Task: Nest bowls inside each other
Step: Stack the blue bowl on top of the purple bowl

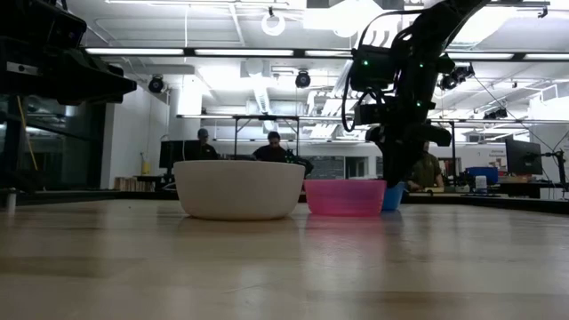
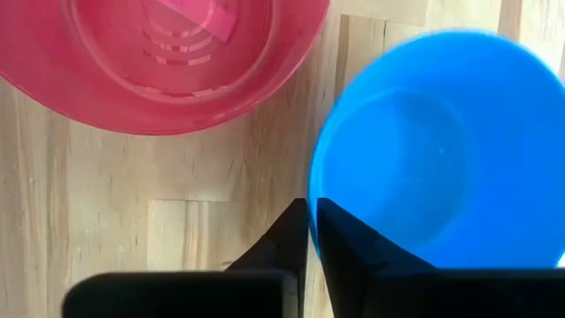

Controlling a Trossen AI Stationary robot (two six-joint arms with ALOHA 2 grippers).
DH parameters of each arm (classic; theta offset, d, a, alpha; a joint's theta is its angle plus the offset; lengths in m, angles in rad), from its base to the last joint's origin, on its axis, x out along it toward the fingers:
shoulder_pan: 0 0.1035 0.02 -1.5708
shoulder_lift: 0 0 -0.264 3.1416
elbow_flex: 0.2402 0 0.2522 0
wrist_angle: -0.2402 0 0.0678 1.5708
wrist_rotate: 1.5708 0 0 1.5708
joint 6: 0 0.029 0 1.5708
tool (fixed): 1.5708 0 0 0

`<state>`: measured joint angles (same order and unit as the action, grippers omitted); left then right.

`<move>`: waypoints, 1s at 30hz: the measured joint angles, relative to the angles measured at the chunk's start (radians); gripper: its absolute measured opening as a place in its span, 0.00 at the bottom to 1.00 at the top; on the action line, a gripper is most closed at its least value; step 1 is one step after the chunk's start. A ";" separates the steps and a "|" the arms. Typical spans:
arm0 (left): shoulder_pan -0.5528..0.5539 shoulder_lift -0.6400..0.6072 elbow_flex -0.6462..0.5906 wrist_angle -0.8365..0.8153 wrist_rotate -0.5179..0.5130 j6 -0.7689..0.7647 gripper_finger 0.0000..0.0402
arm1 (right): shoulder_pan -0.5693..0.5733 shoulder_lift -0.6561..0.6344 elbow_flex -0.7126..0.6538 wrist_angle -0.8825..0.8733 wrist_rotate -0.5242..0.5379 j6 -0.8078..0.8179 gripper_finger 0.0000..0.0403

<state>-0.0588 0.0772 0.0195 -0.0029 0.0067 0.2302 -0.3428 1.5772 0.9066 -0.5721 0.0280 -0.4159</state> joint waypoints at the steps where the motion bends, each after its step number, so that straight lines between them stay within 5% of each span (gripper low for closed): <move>1: 0.000 0.000 0.000 0.000 0.000 0.000 0.05 | 0.000 0.000 0.000 0.000 0.000 0.000 0.04; 22: 0.000 0.000 0.000 0.000 0.000 0.000 0.05 | 0.000 0.000 0.003 -0.018 0.093 -0.059 0.01; 30: 0.000 0.000 0.000 0.000 0.000 0.000 0.05 | 0.011 0.000 0.135 -0.179 0.109 -0.084 0.01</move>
<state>-0.0589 0.0772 0.0193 -0.0028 0.0071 0.2302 -0.3318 1.5772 1.0419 -0.7511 0.1372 -0.5002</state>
